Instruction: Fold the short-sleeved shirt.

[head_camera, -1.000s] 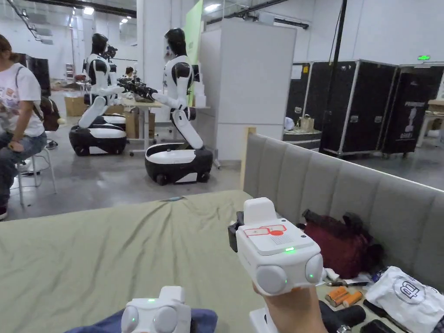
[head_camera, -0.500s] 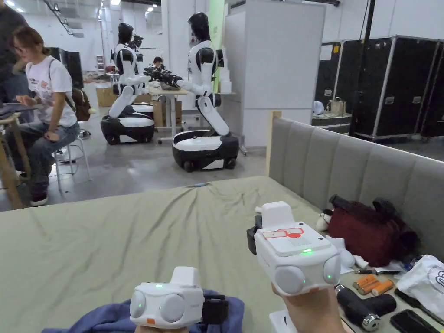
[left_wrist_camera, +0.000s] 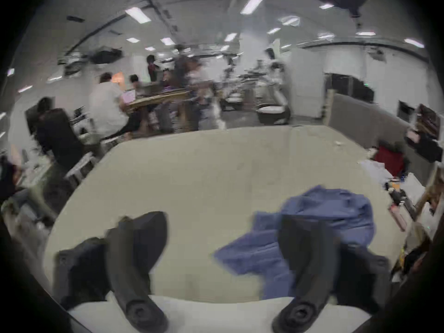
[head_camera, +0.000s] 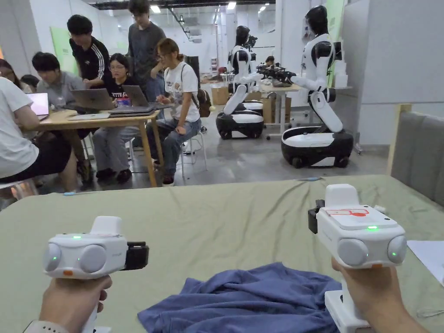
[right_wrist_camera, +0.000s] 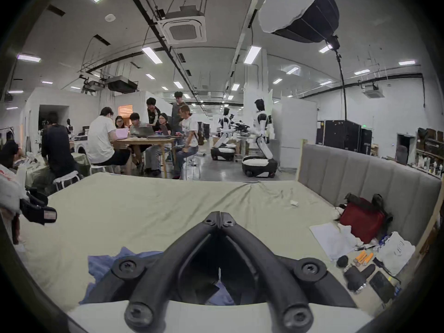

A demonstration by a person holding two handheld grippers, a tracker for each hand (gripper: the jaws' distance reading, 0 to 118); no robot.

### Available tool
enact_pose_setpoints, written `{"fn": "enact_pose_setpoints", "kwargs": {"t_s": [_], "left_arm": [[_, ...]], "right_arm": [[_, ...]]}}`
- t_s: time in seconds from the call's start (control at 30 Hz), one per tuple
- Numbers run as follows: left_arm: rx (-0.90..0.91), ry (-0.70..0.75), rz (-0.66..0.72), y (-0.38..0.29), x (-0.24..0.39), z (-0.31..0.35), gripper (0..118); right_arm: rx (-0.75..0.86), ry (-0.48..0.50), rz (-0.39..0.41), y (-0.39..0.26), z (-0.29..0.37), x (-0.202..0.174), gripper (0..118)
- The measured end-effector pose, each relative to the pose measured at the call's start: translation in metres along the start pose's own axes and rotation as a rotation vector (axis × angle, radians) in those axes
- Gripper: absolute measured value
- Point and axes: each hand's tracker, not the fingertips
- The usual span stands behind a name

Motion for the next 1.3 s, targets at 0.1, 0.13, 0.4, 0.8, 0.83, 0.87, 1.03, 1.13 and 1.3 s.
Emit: {"fn": "enact_pose_setpoints", "kwargs": {"t_s": [0.1,0.13,0.4,0.8,0.83,0.87,1.03,1.13,1.3], "left_arm": [[-0.115,0.074,0.039,-0.015,-0.029,-0.002,0],[-0.113,0.028,0.059,-0.018,-0.030,-0.004,0],[-0.304,-0.062,0.068,-0.027,0.003,-0.054,0],[-0.441,-0.044,0.044,-0.045,0.050,-0.173,59],[-0.448,-0.030,0.041,-0.048,0.053,-0.178,105],[-0.452,-0.028,0.049,-0.047,0.047,-0.187,111],[-0.500,-0.029,0.059,-0.060,0.044,-0.216,93],[-0.517,-0.020,0.067,-0.069,0.047,-0.222,93],[-0.503,-0.002,0.024,-0.058,0.057,-0.212,0]], "right_arm": [[0.002,0.028,0.008,0.001,-0.005,-0.014,0],[0.004,0.033,0.014,-0.001,-0.006,-0.018,0],[-0.027,0.028,0.033,-0.017,-0.033,-0.007,0],[-0.111,-0.078,0.034,-0.053,-0.074,0.046,0],[-0.116,-0.082,0.031,-0.054,-0.077,0.049,0],[-0.120,-0.087,0.030,-0.056,-0.079,0.052,0],[-0.138,-0.108,0.033,-0.067,-0.093,0.065,0],[-0.149,-0.117,0.039,-0.069,-0.092,0.067,0],[-0.156,-0.129,0.036,-0.070,-0.092,0.068,0]]}}
